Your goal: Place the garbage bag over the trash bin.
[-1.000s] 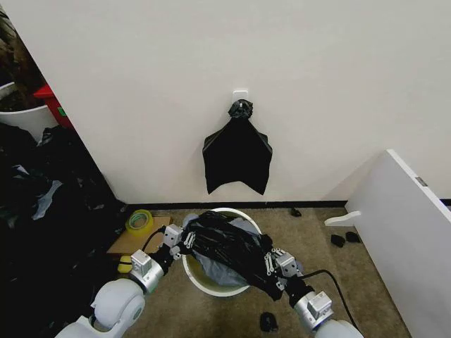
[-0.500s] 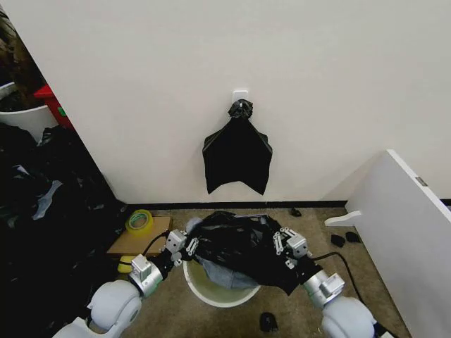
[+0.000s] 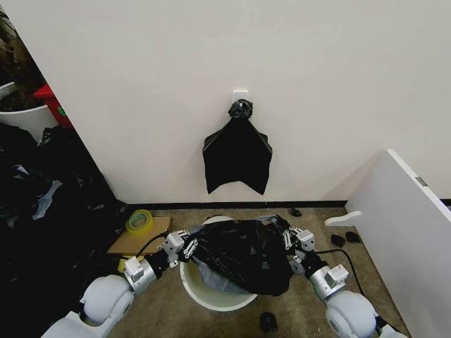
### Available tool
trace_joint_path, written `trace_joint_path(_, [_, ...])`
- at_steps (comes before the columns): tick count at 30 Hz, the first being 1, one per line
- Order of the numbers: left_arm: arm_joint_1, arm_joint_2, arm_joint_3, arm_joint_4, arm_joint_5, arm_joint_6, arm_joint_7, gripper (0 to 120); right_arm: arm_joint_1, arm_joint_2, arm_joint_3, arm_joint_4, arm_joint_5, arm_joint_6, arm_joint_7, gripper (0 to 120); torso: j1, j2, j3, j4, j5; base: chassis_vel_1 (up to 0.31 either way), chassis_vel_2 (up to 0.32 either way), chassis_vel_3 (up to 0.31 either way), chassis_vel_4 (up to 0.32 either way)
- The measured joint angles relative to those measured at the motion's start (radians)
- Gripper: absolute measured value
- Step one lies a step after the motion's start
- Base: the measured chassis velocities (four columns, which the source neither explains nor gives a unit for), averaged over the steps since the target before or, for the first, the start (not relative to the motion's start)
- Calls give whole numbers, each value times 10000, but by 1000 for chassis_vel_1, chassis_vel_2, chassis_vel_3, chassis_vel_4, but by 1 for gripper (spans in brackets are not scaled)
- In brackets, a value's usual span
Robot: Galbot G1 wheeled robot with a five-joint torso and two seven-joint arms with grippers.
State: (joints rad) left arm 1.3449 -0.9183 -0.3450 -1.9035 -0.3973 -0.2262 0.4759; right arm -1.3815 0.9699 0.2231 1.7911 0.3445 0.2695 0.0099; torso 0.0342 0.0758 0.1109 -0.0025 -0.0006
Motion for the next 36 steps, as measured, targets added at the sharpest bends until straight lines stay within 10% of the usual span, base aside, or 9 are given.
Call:
trace_joint_path(11, [-168,-157,-1,-13,-1172,714,-1225,4,-19,424,-85,-594,-564,1214,-107,17,0,1,-1,-3,-3,0,0,0,0])
trace_joint_path(20, [-226,-314,161,-297,-2095,2339,-3867,4,-737,788,-27,776,-2520,324,3176,52,-1,0,-1,0,-1,0,0,0,0])
trace_joint_path(36, [-63,-631,399,-1278,-2471,3374,-5095,4,-1913,967,-666,1863,-7423,1952,820,100,-1,0,-1,1,0,0,0,0,0])
